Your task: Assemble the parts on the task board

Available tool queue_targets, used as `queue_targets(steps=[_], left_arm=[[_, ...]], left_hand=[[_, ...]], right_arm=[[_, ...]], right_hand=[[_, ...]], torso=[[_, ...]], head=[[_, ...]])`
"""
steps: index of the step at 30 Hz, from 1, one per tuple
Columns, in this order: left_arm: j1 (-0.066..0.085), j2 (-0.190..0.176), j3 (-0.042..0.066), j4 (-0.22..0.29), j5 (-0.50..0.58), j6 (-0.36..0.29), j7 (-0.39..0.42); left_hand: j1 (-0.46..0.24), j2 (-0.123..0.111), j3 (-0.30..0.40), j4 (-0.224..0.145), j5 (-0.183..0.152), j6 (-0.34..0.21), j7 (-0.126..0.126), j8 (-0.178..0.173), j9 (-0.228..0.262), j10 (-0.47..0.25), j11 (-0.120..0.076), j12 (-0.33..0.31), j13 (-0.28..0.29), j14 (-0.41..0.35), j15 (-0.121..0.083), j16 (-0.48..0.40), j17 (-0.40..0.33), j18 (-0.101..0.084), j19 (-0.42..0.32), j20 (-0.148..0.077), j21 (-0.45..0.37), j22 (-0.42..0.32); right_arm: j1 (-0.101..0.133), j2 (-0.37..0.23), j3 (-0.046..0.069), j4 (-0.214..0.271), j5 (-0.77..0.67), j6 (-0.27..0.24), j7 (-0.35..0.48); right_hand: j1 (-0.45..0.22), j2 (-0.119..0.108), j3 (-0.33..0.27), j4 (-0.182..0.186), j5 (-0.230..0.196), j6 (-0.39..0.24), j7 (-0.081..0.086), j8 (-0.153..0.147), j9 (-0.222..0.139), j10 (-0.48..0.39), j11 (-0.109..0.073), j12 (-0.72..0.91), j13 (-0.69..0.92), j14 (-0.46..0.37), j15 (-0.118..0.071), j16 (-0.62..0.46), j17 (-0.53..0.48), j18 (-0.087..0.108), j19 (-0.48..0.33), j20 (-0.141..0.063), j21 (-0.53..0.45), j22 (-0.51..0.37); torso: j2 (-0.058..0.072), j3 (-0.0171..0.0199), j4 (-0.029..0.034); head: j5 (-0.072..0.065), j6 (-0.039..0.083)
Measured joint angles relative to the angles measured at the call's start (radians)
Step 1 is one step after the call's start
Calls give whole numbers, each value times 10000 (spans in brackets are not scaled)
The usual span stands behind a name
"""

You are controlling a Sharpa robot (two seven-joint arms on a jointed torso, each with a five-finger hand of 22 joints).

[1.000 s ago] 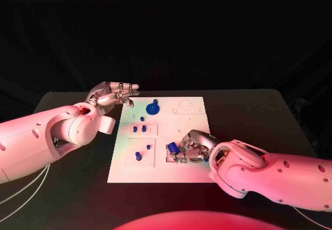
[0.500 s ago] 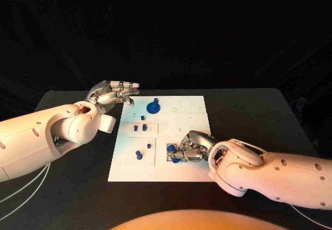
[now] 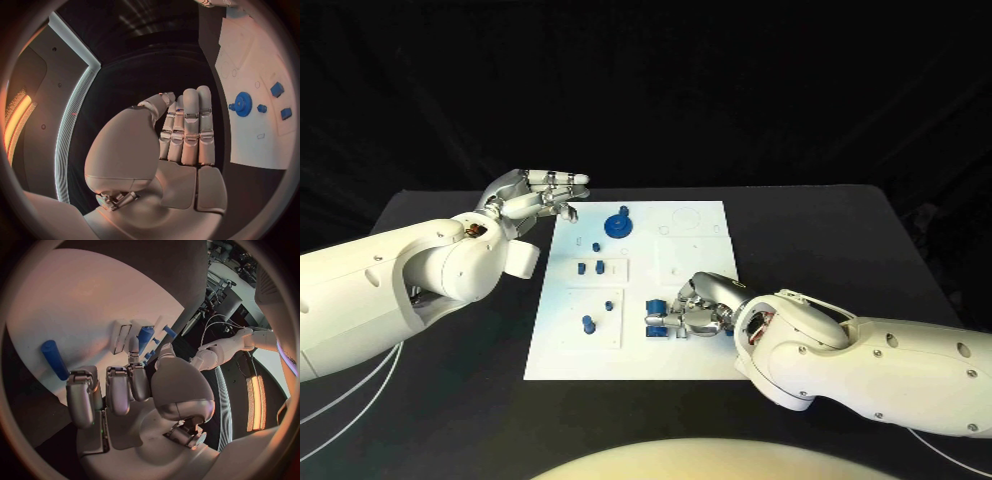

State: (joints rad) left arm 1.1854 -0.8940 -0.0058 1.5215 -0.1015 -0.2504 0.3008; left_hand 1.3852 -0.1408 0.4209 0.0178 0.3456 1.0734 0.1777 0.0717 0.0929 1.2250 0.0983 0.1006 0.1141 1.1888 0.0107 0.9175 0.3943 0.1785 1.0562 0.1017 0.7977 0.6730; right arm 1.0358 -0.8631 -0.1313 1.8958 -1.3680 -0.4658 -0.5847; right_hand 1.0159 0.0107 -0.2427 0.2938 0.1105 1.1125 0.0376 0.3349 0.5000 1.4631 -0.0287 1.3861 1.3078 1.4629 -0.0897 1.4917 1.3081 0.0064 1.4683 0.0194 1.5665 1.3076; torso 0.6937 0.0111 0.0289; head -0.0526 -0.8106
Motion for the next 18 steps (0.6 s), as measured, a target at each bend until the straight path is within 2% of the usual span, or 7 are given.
queue_targets(steps=[2, 5, 10, 13, 18], left_arm=[[0, 2, 0, -1, 1, 2, -1], [0, 3, 0, -4, 2, 3, -3], [0, 2, 0, -10, 4, 7, -5], [0, 2, 0, -14, 4, 9, -6], [0, 10, 0, -19, 6, 14, -7]], left_hand=[[0, 0, -3, 3, 0, 0, 0, 0, 0, -21, 20, 0, 0, 0, 0, 0, -4, 1, 0, 0, 0, 0], [0, 0, -27, 27, 0, 0, 0, 0, 0, -36, 36, 0, 0, 0, 0, 0, -11, 0, 0, 0, 0, -8], [0, 0, -27, 27, 0, 0, 0, 0, 0, -36, 36, 0, 0, 0, 0, 0, -11, 0, 0, 0, 0, -8], [0, 0, -27, 27, 0, 0, 0, 0, 0, -36, 36, 0, 0, -1, 0, 0, -11, -1, 0, 0, 0, -8], [0, 0, -27, 27, 0, 0, 0, 0, 0, -36, 36, 0, 0, -1, 0, 0, -11, 0, 0, 0, 0, -7]], right_arm=[[-2, -65, 1, 75, -46, -12, 0], [-11, -191, 1, 198, -107, -27, 3], [-20, -406, 1, 408, -206, -58, 20], [-21, -448, 1, 420, -256, -60, 25], [-22, -492, 1, 384, -339, -63, 26]], right_hand=[[129, 116, 5, -5, 328, 0, 0, 0, 46, 0, 0, 0, -1, 0, 0, 0, 0, 0, 0, 0, 0, -1], [497, 127, 61, -61, 766, -61, -11, 1, 116, 0, 0, 0, -1, 0, 0, 0, -1, 1, 0, 0, 0, 0], [1359, 208, 212, -374, 1280, -69, -3, 54, 209, 20, -19, 0, 4, 38, -37, 0, -1, 1, 0, 0, 0, -1], [1891, 204, 373, -674, 1374, -69, -3, 55, 262, 36, -34, 29, 56, 37, -36, 0, -1, 0, -37, -36, 0, -2], [2439, 249, 669, -971, 1216, -105, -38, 55, 281, 30, -27, 114, 66, 40, -29, -1, -2, 0, -37, -36, 0, -2]], torso=[[0, 3, 0], [1, 3, -2], [3, 8, -4], [3, 7, -9], [7, 5, -7]], head=[[-8, 11], [-10, 24], [6, 28], [12, 23], [6, 38]])
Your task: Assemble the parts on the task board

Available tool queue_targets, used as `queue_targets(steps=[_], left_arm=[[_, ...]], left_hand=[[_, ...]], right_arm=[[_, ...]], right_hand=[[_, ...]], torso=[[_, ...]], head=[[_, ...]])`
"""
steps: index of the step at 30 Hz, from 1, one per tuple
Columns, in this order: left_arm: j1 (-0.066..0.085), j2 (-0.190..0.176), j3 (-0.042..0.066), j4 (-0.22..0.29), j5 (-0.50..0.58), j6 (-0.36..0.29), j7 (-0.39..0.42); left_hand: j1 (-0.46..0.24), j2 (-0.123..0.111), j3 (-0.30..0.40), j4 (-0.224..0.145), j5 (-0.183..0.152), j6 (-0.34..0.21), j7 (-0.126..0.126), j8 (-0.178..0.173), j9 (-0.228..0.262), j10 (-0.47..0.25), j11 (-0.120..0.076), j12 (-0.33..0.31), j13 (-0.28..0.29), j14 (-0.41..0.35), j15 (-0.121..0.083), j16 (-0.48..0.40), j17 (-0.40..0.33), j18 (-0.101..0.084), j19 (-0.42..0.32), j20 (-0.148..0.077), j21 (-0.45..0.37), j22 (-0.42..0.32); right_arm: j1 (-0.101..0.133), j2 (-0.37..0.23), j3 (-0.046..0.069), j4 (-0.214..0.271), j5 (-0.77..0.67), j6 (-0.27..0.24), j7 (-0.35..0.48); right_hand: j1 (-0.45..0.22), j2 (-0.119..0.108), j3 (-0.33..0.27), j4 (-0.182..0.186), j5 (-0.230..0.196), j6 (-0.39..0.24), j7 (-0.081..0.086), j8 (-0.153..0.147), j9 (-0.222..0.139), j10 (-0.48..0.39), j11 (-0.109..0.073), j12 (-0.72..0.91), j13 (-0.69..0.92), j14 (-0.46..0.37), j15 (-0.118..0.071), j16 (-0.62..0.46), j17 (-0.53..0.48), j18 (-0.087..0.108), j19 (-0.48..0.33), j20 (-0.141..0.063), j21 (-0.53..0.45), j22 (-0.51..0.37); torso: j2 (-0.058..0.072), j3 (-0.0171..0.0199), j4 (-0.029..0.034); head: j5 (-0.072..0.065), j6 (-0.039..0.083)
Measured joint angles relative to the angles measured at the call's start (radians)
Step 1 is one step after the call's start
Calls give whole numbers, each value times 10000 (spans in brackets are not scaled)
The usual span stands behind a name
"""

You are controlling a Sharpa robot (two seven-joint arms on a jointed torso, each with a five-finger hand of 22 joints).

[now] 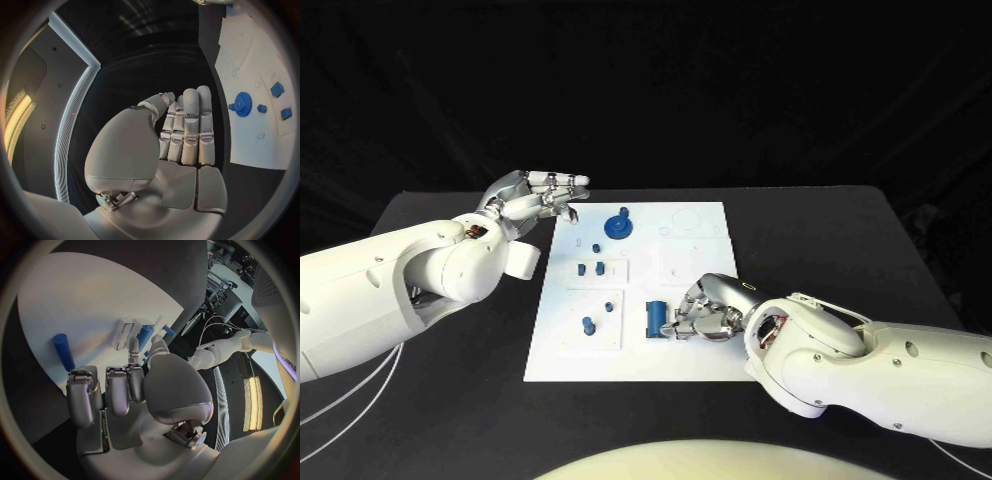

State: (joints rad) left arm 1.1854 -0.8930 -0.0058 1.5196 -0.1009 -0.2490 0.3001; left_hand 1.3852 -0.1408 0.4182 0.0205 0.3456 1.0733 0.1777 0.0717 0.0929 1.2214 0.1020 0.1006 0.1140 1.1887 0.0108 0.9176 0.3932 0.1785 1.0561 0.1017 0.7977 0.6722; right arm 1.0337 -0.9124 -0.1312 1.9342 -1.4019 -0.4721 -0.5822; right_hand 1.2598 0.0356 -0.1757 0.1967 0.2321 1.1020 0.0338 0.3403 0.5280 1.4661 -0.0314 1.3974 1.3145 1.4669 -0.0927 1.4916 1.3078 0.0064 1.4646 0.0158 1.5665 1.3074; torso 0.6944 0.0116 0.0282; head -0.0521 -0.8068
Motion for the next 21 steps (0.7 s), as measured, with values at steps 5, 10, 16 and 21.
queue_targets(steps=[5, 10, 16, 21], left_arm=[[-2, 3, -3, -5, 1, 1, -1], [-2, -10, -4, -3, 2, 1, -2], [-1, -25, -7, 4, 3, 1, -2], [-1, -29, -8, 5, 4, -1, 0]], left_hand=[[0, 0, 0, 0, 0, 0, 0, 0, 0, 0, 0, 0, 0, 0, 0, 0, 0, 1, 0, 0, 0, 0], [0, 0, 0, 0, 0, 0, 0, 0, 0, 0, 0, 0, 0, 0, 0, 0, 0, 1, 0, 0, 0, 0], [0, 0, 0, 0, 0, 0, 0, 0, 0, 0, 0, 0, 0, 0, 0, 0, 1, 0, 0, 0, 0, 1], [0, 0, 0, 0, 0, 0, 0, 0, 0, 0, 0, 0, 0, 0, 0, 0, 1, 0, 0, 0, 0, 1]], right_arm=[[15, -397, 0, 115, -48, -98, 47], [193, -1142, 1, 409, 0, -295, 273], [320, -2114, 7, 593, -37, -461, 579], [295, -2633, -34, 602, -350, -536, 716]], right_hand=[[190, -7, 134, -133, 123, -268, 81, -207, -71, -10, 10, -93, 11, 14, 15, 0, 0, 0, 0, 0, 0, -1], [423, -54, 218, -218, 235, -443, 229, -547, -235, 11, 34, -244, 379, 16, 18, -97, -1, 1, 0, 1, -83, -1], [454, -54, 244, -244, 370, -463, 249, -719, -336, -14, 86, -317, 383, -20, 56, -97, -1, 1, 0, 1, -119, -1], [644, 38, 272, -272, 507, -463, 249, -777, -405, -31, 104, -500, 1179, -20, 58, -97, -2, 1, 21, 22, -77, 6]], torso=[[3, -1, 6], [3, 0, -12], [-4, -7, -43], [-14, -1, -67]], head=[[-12, 26], [-83, 79], [-244, 129], [-300, 149]])
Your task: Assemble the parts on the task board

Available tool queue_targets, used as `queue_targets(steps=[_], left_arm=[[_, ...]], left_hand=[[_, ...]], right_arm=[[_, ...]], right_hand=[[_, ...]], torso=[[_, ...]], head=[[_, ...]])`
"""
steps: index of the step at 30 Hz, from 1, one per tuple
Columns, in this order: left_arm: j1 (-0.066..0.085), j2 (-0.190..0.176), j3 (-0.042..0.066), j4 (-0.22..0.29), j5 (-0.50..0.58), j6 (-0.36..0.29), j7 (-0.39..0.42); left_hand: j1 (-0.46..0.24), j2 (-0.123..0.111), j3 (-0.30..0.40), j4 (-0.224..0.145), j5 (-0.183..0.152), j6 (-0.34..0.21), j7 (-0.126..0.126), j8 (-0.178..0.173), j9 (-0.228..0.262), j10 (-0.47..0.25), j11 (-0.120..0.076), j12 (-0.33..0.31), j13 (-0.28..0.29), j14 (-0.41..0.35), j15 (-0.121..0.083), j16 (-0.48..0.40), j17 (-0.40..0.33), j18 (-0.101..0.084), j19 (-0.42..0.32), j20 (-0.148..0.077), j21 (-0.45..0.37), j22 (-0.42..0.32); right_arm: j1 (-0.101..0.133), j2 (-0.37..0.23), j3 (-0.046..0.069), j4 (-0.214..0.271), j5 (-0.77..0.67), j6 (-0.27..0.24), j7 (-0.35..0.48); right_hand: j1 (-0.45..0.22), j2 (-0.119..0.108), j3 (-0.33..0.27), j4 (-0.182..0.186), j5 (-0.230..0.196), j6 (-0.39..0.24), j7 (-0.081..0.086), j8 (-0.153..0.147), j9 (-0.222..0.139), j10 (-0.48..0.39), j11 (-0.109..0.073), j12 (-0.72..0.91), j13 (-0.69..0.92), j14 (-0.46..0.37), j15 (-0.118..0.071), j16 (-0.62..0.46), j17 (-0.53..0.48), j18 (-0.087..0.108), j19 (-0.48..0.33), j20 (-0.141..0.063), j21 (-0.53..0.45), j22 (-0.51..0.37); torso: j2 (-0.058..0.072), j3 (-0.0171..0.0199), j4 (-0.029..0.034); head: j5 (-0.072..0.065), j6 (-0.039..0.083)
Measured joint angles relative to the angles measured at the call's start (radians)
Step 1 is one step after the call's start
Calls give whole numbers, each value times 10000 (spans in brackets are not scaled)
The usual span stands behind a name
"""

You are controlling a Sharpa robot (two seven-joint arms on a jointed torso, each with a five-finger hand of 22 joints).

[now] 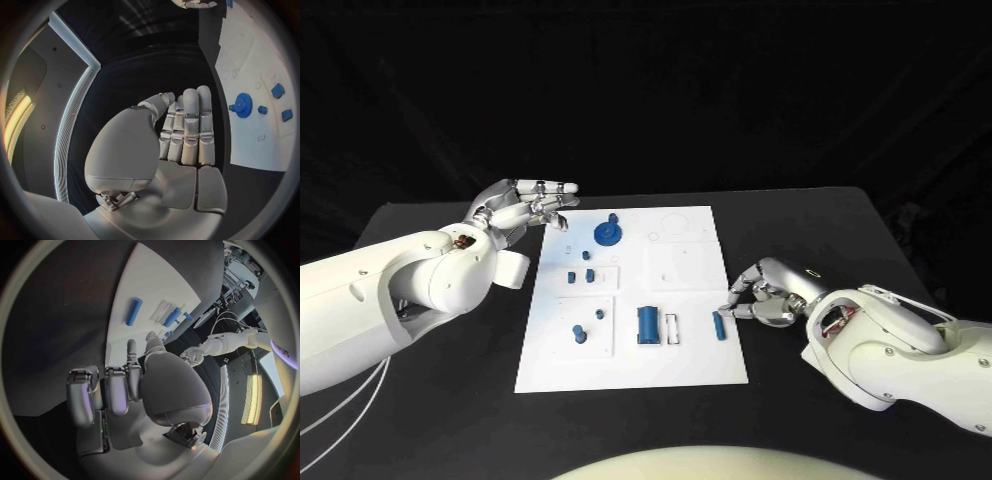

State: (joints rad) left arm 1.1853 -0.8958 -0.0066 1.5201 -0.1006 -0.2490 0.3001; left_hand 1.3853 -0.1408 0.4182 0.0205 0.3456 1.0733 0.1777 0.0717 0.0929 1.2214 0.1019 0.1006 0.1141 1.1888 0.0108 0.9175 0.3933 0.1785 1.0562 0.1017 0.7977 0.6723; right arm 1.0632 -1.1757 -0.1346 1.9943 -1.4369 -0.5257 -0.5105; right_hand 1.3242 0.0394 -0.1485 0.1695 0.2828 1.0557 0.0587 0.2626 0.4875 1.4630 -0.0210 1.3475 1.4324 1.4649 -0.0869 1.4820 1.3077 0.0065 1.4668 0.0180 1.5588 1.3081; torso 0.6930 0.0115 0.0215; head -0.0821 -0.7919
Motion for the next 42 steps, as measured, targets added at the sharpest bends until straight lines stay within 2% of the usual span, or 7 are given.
queue_targets(steps=[8, 12, 18, 21, 28, 38, 42], left_arm=[[-1, 16, -8, -10, 1, 1, 3], [-2, 20, -9, -18, 1, 2, 3], [-5, 22, -11, -36, 1, 6, 3], [-6, 20, -11, -39, 2, 8, 3], [-7, 7, -12, -32, 2, 12, 3], [-7, -48, -13, -5, 3, 16, 0], [-7, -61, -13, 9, 3, 19, -3]], left_hand=[[0, 0, 0, 0, 0, 0, 0, 0, 0, 0, 0, 0, 0, 0, 0, 0, 0, 1, 0, 0, 0, 1], [0, 0, 0, 0, 0, 0, 0, 0, 0, 0, 0, 0, 0, 0, 0, 0, 0, 0, 0, 0, 0, 1], [0, 0, 0, 0, 0, 0, 0, 0, 0, 0, 0, 0, 0, 0, 0, 0, 1, 0, 0, 0, 0, 1], [0, 0, 0, 0, 0, 0, 0, 0, 0, 0, 0, 0, 0, 0, 0, 0, 1, 1, 0, 0, -41, -10], [0, 0, 0, 0, 0, 0, 0, 0, 0, 0, 0, 0, 0, 0, 0, 0, 1, 0, 0, 0, -41, -10], [0, 0, 0, 0, 0, 0, 0, 0, 0, 0, 0, 0, 0, 0, 0, 0, 1, 0, 0, 0, -41, -10], [0, 0, 0, 0, 0, 0, 0, 0, 0, 0, 0, 0, 0, 0, 0, 0, 1, 0, 0, 0, -41, -9]], right_arm=[[-278, -59, -32, -68, -618, -16, -24], [-419, 118, -34, -172, -827, -12, -139], [-575, 418, -38, -306, -1003, -11, -316], [-621, 527, -38, -375, -1056, -9, -384], [-688, 723, -38, -554, -1132, 96, -490], [-733, 985, 23, -793, -1667, 548, -575], [-778, 1123, 58, -856, -2128, 703, -585]], right_hand=[[16, 16, 42, 42, 158, 88, -12, -77, -45, -35, 34, 0, 144, 0, 1, 0, -1, 0, 17, 17, 35, -1], [16, 16, 42, 43, 214, 124, 23, -77, -57, -36, 35, 0, 146, 1, 1, 0, -1, 1, 16, 17, 35, -1], [16, 15, 39, 100, 214, 171, -23, -77, -67, -37, 36, 1, 152, 1, 2, 0, -1, 0, 17, 17, 35, -2], [15, 15, 39, 100, 214, 207, 13, -77, -67, -53, 52, 1, 155, 1, 2, 0, -2, 0, 16, 17, 35, -2], [9, 8, 22, 165, 214, 239, -20, -116, -77, -47, 45, -16, 162, 2, 2, 0, -2, 1, 16, 17, 35, -3], [-123, -123, -30, 225, 73, 353, -59, -153, -49, -15, 14, -117, 181, 15, 15, 0, -2, 1, 16, 17, 35, -4], [-53, -272, -30, 225, -48, 399, -34, -164, -39, -14, 14, -138, 110, 15, 15, 0, -3, 0, 16, 17, 34, -5]], torso=[[-13, 13, -10], [-13, 13, -2], [-10, 8, 12], [-7, 7, 13], [6, 2, 8], [5, 10, 3], [5, 12, 0]], head=[[-31, -19], [-32, -24], [-16, -42], [-9, -58], [20, -97], [81, -181], [100, -213]])
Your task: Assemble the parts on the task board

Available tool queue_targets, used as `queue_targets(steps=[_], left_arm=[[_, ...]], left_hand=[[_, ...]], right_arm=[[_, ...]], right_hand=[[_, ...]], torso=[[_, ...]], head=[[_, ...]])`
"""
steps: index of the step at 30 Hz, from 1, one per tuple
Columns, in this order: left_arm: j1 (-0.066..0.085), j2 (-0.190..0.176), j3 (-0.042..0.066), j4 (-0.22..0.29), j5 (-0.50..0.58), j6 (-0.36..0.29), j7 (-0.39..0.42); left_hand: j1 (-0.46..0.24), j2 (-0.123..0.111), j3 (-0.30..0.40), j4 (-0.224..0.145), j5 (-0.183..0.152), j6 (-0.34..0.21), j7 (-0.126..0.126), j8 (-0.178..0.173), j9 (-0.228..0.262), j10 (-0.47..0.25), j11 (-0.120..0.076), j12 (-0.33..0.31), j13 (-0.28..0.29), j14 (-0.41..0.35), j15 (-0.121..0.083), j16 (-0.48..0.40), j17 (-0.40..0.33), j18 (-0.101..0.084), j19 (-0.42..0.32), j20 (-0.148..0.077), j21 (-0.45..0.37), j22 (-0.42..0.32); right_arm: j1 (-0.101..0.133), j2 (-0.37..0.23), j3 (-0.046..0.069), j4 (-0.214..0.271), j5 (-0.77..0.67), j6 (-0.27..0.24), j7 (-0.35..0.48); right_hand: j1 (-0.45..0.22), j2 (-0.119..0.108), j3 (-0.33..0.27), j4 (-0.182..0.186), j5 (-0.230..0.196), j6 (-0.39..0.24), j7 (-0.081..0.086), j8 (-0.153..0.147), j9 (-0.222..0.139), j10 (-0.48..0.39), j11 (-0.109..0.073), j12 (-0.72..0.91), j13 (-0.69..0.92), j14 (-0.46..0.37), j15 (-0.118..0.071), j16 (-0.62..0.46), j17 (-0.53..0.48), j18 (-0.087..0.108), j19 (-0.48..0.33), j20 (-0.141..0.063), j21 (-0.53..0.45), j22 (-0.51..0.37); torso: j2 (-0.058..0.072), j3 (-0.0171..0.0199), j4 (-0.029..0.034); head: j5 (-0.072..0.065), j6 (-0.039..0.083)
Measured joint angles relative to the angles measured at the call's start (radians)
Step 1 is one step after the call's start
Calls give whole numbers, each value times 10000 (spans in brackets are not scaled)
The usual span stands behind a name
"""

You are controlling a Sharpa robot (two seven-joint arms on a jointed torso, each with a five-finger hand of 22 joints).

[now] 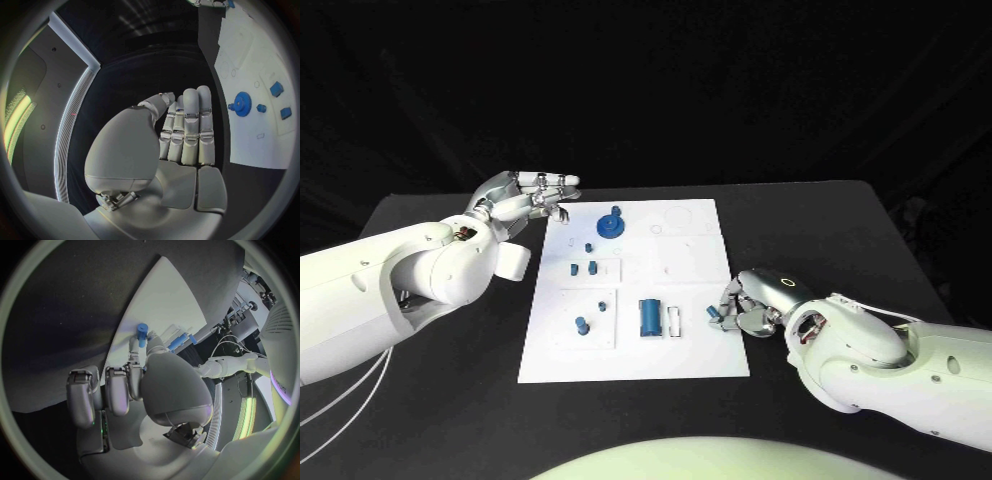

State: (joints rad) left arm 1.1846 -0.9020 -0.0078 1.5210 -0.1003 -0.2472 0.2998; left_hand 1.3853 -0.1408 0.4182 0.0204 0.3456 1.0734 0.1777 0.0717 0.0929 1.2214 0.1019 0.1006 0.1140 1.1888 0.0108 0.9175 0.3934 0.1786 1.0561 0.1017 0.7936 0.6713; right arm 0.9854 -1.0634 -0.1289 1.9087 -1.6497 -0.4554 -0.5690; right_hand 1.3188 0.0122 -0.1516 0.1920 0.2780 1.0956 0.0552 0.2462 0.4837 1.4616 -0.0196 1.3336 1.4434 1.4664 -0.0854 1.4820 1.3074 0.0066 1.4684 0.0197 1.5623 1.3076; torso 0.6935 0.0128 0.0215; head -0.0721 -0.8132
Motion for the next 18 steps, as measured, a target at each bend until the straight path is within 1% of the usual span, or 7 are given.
queue_targets(steps=[2, 4, 7, 8, 14, 16, 18], left_arm=[[0, -5, 0, 6, 0, 1, -1], [0, -9, 0, 12, 0, 2, -3], [0, -13, 0, 15, 0, 4, -6], [0, -13, 0, 17, 0, 5, -8], [0, -14, 0, 17, 1, 8, -18], [0, -14, 0, 18, 1, 9, -22], [0, -13, 0, 18, 1, 9, -26]], left_hand=[[0, 0, 0, 0, 0, 0, 0, 0, 0, 0, 0, 0, 0, 0, 0, 0, 0, 0, 0, 0, 0, 0], [0, 0, 0, 0, 0, 0, 0, 0, 0, 0, 0, 0, 0, 0, 0, 0, 0, -1, 0, 0, 0, 0], [0, 0, 0, 0, 0, 0, 0, 0, 0, 0, 0, 0, 0, 0, 0, 0, -10, 0, 0, 0, 0, 0], [0, 0, 0, 0, 0, 0, 0, 0, 0, 0, 0, 0, 0, 0, 0, 0, -10, 0, 0, 0, 0, 1], [0, 0, 0, 0, 0, 0, 0, 0, 0, 0, 0, 0, 0, 0, 0, 0, -10, 0, 0, 0, 0, 1], [0, 0, 0, 0, 0, 0, 0, 0, 0, 0, 0, 0, 0, 0, 0, 0, -10, 0, 0, 0, 0, 1], [0, 0, 0, 0, 0, 0, 0, 0, 0, 0, 0, 0, 0, 0, 0, 0, -10, 0, 0, 0, 0, 1]], right_arm=[[-27, 58, 9, -23, -244, 67, -2], [-56, 122, 13, -34, -538, 144, -5], [-73, 161, 15, -48, -916, 264, -20], [-80, 178, 16, -50, -1077, 323, -26], [-86, 234, 28, -59, -1764, 645, -46], [-86, 263, 35, -48, -1956, 744, -46], [-84, 290, 37, -43, -2096, 815, -46]], right_hand=[[54, -54, 3, -3, -52, 30, -1, 0, 4, 0, 0, -7, -4, 0, 0, 0, 0, 0, 0, 0, 0, 0], [197, -197, 84, -88, -93, 32, -2, 0, 4, 0, 1, -24, -61, 0, 0, 0, 0, 1, 0, 0, -49, 0], [351, -347, 183, -241, -340, 36, -3, -11, 6, 0, 1, -98, -61, 0, 0, 0, 0, 1, 0, 0, -56, -1], [396, -392, 215, -273, -409, 41, -10, -88, 6, 0, 1, -140, -61, 0, 0, 0, 0, 0, 0, 0, -74, -1], [500, -496, 308, -364, -489, 16, 19, -180, 56, -44, 44, -253, -55, 0, 0, -40, -1, 1, 0, 0, -172, -1], [542, -536, 414, -399, -357, -18, 50, -284, 41, -57, 57, -290, -53, 0, 0, -40, -1, 1, 0, 0, -172, -1], [583, -573, 557, -414, 2, -46, 78, -284, 16, -58, 59, -295, -51, 0, 0, -40, -1, 1, 0, 0, -172, -2]], torso=[[-1, 0, 1], [-6, 0, 0], [-12, -3, 0], [-13, -6, 1], [-24, -13, 2], [-24, -16, 3], [-24, -18, 5]], head=[[2, -12], [2, -24], [10, -41], [10, -43], [7, -51], [16, -52], [19, -53]])
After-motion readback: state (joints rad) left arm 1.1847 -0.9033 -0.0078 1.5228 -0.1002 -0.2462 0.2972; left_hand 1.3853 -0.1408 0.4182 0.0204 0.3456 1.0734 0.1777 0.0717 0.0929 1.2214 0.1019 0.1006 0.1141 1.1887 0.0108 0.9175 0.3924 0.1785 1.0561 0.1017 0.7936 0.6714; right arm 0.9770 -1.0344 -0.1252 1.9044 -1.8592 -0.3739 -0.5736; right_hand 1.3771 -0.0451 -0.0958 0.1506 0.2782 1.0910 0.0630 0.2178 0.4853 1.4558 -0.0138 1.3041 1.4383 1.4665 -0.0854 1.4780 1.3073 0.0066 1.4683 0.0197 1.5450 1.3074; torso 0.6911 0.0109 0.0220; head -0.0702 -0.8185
